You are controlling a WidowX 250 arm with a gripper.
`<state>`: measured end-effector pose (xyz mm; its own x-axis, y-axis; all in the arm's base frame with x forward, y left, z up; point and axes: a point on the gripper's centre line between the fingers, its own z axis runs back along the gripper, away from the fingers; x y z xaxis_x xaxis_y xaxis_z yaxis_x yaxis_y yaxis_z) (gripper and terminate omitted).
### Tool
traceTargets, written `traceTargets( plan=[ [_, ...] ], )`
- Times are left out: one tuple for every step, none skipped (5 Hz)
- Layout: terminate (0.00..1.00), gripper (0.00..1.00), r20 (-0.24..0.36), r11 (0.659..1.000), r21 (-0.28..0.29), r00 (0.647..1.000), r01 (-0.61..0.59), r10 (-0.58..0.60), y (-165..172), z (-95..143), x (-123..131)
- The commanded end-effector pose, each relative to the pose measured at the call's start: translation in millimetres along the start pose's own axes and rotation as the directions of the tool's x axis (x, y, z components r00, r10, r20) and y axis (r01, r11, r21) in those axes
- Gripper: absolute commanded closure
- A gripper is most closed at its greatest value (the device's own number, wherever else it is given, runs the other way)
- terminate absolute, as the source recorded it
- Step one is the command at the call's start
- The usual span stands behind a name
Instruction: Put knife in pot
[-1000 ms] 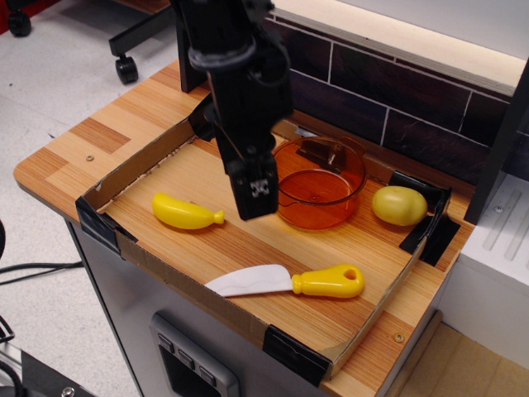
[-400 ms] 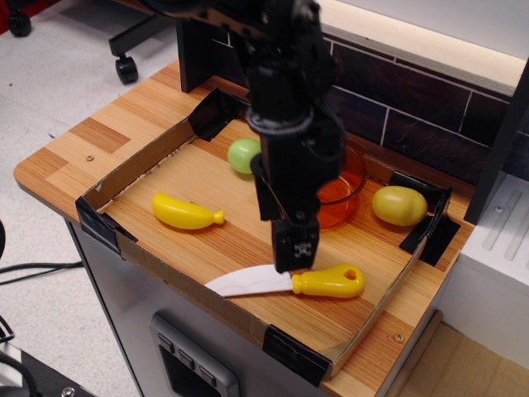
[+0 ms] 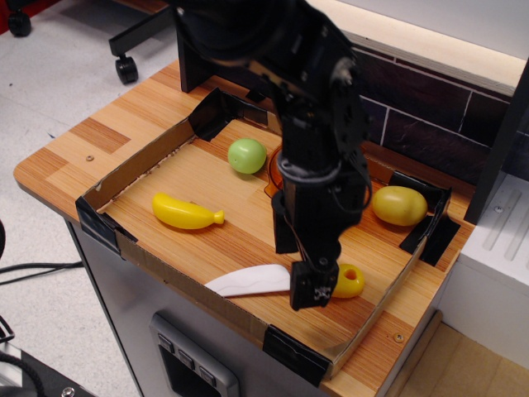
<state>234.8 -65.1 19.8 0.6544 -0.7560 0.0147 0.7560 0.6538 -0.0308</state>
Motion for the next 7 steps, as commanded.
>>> traceTargets(
  plan=[
    [0.0,0.0,0.017,0.999,0.039,1.0,0.007,-0.008,-4,-4,5],
    [0.0,0.0,0.013,0.999,0.041,1.0,0.014,-0.015,-5,-8,10],
    [0.0,0.0,0.021,0.998,0.058,0.999,0.025,-0.026,-7,-12,15],
    [0.0,0.0,0.034,0.996,0.081,0.998,0.045,-0.048,-7,-14,18],
    [0.0,1.0,0.049,0.997,0.069,0.998,0.031,-0.035,-8,-15,18],
    [0.0,1.0,0.048,0.998,0.056,0.998,0.032,-0.035,-9,-13,16],
    [0.0,1.0,0.053,0.998,0.056,0.998,0.04,-0.043,-9,-9,14]
  ],
)
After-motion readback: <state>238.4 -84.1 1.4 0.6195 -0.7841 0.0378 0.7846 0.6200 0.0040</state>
